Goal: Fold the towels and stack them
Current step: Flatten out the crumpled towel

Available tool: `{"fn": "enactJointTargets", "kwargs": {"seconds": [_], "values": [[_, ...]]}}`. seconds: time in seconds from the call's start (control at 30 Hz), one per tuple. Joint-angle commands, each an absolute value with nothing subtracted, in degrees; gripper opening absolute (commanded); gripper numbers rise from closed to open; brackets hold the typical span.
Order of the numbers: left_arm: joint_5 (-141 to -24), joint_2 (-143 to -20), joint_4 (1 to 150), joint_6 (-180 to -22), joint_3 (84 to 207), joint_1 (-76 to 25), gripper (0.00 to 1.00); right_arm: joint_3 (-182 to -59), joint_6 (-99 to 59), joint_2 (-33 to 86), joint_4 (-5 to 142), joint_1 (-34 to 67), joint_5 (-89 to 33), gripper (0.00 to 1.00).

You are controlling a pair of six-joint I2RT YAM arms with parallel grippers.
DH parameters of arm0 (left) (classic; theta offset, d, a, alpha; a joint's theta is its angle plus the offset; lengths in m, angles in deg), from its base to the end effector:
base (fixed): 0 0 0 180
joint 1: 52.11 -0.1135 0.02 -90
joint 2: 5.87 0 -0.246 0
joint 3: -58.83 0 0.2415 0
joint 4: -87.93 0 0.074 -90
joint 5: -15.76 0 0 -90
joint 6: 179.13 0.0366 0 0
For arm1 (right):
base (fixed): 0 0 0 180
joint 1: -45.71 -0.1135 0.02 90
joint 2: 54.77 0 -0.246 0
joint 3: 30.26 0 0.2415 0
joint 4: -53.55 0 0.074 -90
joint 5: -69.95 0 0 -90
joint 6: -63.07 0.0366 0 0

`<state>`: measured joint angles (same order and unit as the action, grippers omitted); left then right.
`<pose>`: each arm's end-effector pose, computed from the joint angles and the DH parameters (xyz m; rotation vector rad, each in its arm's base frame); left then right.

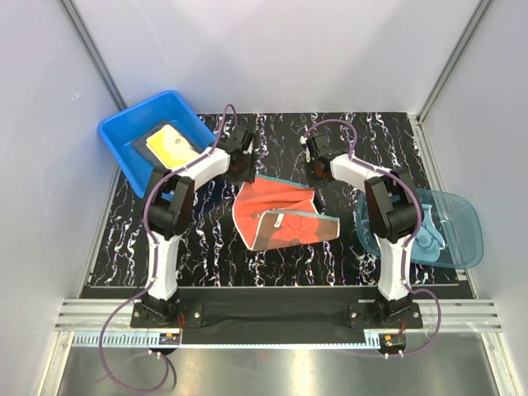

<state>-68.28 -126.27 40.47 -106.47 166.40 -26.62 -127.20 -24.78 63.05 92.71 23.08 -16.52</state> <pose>0.3940 -0.1836 0.1762 0.1500 2.6150 -0.1267 0.3845 0.1579 0.1492 -0.4440 2.5793 0.0715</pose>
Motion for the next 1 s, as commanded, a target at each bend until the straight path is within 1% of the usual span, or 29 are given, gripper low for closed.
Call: {"fn": "enactJointTargets", "kwargs": {"seconds": [0.0, 0.2, 0.27, 0.53, 0.67, 0.7, 0.97], "values": [[-71.9, -128.4, 42.7, -102.9, 169.2, -28.0, 0.59, -126.8, -26.2, 61.1, 92.5, 23.1, -17.1, 0.0], [-73.9, -132.6, 43.9, -100.8, 172.6, -29.3, 0.59, -126.2, -25.9, 61.8, 92.2, 23.0, -17.6, 0.0], [-76.6, -133.0, 45.2, -100.4, 172.8, -29.8, 0.59, -126.0, -25.6, 61.6, 91.8, 23.0, -17.8, 0.0], [-80.4, -135.2, 44.8, -99.1, 174.3, -30.0, 0.54, -127.0, -25.3, 62.0, 92.1, 23.0, -17.2, 0.0], [-80.3, -135.9, 43.9, -99.6, 173.8, -30.0, 0.49, -127.0, -24.6, 61.9, 91.8, 23.0, -17.6, 0.0], [-80.2, -135.9, 43.6, -99.8, 173.8, -30.0, 0.46, -127.2, -24.6, 61.9, 91.9, 23.1, -17.6, 0.0], [-79.1, -135.1, 42.6, -103.3, 168.7, -28.3, 0.3, -127.7, -22.6, 61.3, 91.8, 23.0, -18.4, 0.0]]}}
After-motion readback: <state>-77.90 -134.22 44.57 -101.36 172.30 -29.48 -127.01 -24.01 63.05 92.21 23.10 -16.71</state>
